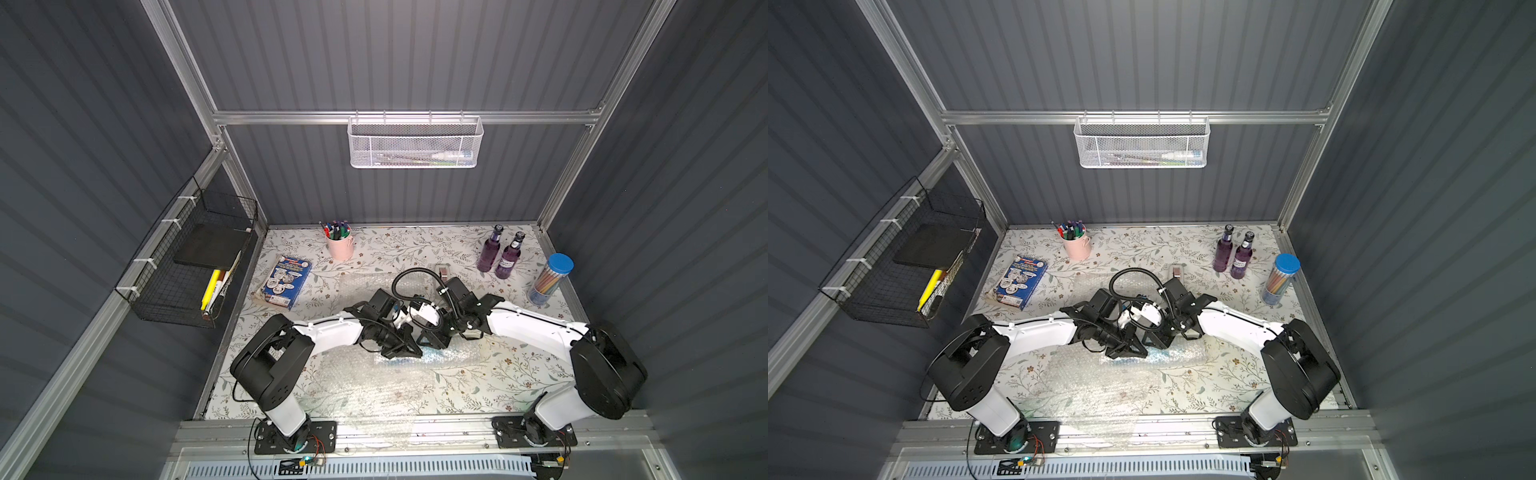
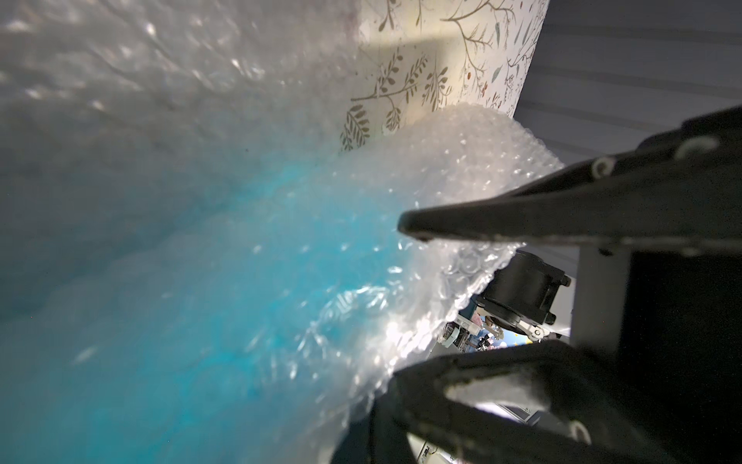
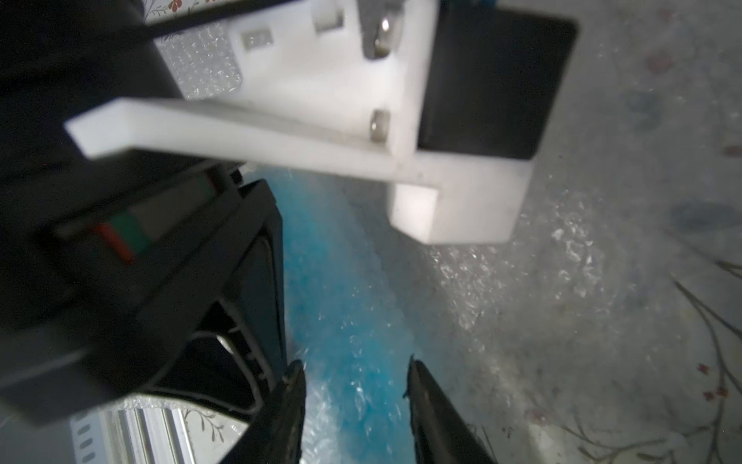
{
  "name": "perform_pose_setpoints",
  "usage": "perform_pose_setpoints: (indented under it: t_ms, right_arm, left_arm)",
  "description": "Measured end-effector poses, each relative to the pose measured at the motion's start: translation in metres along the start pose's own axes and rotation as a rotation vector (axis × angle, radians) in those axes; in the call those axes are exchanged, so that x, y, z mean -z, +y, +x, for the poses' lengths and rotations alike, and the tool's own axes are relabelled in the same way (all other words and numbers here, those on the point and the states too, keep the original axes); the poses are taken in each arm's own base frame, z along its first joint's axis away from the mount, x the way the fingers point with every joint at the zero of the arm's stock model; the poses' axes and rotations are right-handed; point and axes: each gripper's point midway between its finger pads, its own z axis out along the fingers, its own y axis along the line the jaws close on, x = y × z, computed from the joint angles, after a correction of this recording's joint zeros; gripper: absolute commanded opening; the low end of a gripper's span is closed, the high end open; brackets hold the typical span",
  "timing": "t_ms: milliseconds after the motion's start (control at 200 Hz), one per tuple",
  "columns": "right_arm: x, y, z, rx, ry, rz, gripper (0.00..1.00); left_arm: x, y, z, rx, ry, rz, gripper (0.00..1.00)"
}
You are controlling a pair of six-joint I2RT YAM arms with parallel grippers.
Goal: Wrap wine bottles in bubble wrap
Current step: Stick the tape on the bubble wrap.
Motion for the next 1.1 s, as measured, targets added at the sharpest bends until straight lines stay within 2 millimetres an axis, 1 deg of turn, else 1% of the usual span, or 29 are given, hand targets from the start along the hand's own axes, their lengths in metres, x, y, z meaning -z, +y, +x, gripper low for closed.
perform_pose_setpoints:
  t_ms: [170, 405, 555, 730, 805, 891, 986, 1056, 1096]
  right_arm:
    - [-0.001, 0.001, 0.010, -0.068, 0.042, -0.006, 0.41]
    - [-0.003, -0.002, 0.015, -0.176, 0.047, 0.013, 0.37]
    - [-0.005, -0.004, 0.016, -0.221, 0.024, 0.024, 0.37]
    - [-0.005, -0.005, 0.016, -0.242, 0.010, 0.032, 0.36]
    - [-0.006, -0.005, 0.016, -0.247, 0.006, 0.032, 0.36]
    - [-0.006, -0.005, 0.016, -0.250, 0.003, 0.031, 0.36]
    - [-0.006, -0.005, 0.016, -0.251, 0.001, 0.032, 0.39]
    - [-0.005, -0.005, 0.016, -0.248, 0.001, 0.035, 0.49]
    - [-0.004, -0.006, 0.016, -0.249, 0.001, 0.043, 0.52]
  left_arm:
    - [0.000, 0.001, 0.001, 0.002, 0.002, 0.000, 0.00]
    - [-0.001, 0.001, 0.002, 0.002, 0.005, 0.001, 0.00]
    - [-0.001, 0.001, 0.001, 0.000, 0.004, 0.002, 0.00]
    - [-0.001, 0.001, 0.002, -0.004, 0.005, 0.001, 0.02]
    - [-0.001, 0.001, 0.002, -0.006, 0.006, -0.003, 0.07]
    - [-0.002, 0.001, 0.003, -0.009, 0.007, -0.010, 0.07]
    - [-0.002, 0.001, 0.003, -0.011, 0.007, -0.022, 0.06]
    - [-0.002, 0.001, 0.004, -0.013, 0.010, -0.026, 0.05]
    - [-0.002, 0.002, 0.005, -0.013, 0.012, -0.028, 0.05]
